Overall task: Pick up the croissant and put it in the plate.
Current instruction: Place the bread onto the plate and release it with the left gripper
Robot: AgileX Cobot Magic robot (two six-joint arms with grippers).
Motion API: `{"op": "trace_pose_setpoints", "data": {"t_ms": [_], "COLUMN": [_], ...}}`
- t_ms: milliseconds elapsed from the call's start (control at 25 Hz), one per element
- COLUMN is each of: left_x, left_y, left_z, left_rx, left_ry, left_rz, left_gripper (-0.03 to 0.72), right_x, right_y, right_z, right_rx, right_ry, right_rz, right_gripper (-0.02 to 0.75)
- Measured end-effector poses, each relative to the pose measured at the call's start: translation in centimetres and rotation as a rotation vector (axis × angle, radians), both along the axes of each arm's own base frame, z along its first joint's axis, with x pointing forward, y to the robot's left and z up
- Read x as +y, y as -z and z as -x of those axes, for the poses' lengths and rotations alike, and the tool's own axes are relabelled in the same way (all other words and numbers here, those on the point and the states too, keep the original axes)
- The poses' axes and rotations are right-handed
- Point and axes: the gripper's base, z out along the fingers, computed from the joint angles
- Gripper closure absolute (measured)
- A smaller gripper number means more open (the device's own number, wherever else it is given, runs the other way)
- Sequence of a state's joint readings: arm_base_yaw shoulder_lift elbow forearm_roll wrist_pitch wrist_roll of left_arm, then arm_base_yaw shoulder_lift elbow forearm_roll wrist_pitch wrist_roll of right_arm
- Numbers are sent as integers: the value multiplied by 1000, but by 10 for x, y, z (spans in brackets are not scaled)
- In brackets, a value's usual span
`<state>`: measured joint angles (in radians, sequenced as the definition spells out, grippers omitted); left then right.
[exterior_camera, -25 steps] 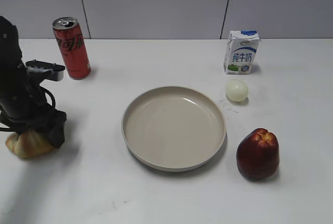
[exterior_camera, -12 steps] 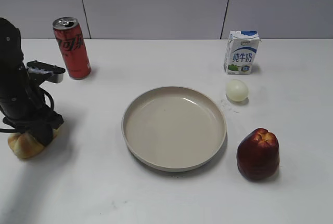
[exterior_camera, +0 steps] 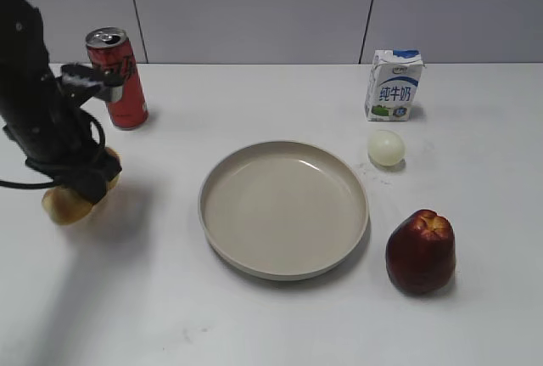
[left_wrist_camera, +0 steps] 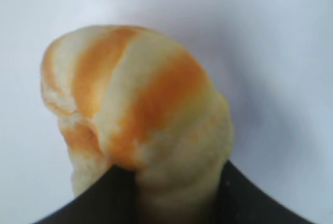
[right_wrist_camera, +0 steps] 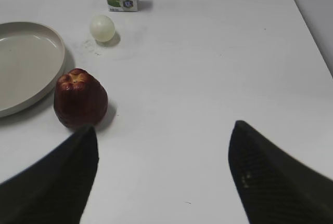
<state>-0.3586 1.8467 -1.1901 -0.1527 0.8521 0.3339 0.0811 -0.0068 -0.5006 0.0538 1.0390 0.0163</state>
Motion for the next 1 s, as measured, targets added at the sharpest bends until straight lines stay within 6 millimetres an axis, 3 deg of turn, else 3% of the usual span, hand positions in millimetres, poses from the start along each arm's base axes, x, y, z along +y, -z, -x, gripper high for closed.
{"op": "trace_pose_setpoints", "data": {"t_ms": [120,320,400,520,800,1000], "left_x": [-37,-110,-136,-166,-186,-189], "left_y": [-21,-48,-52,-42,16,33], "left_z": [3,26,36,51,55,53], "left_rx": [-80,-272,-342,-392,-302,-283], "left_ry": [210,543,664,797,895,896], "left_rz": [-28,-93,-75,-56,-113,-114], "left_gripper": [441,441,443,443,451,452], "right_x": [0,0,0,0,0,0], "right_y": [0,0,0,0,0,0], "right_z": [0,0,0,0,0,0], "right_rx": [0,0,0,0,0,0], "right_ry": [0,0,0,0,0,0], "right_rz": [0,0,0,1,0,0], "right_gripper": [150,150,150,150,150,150]}}
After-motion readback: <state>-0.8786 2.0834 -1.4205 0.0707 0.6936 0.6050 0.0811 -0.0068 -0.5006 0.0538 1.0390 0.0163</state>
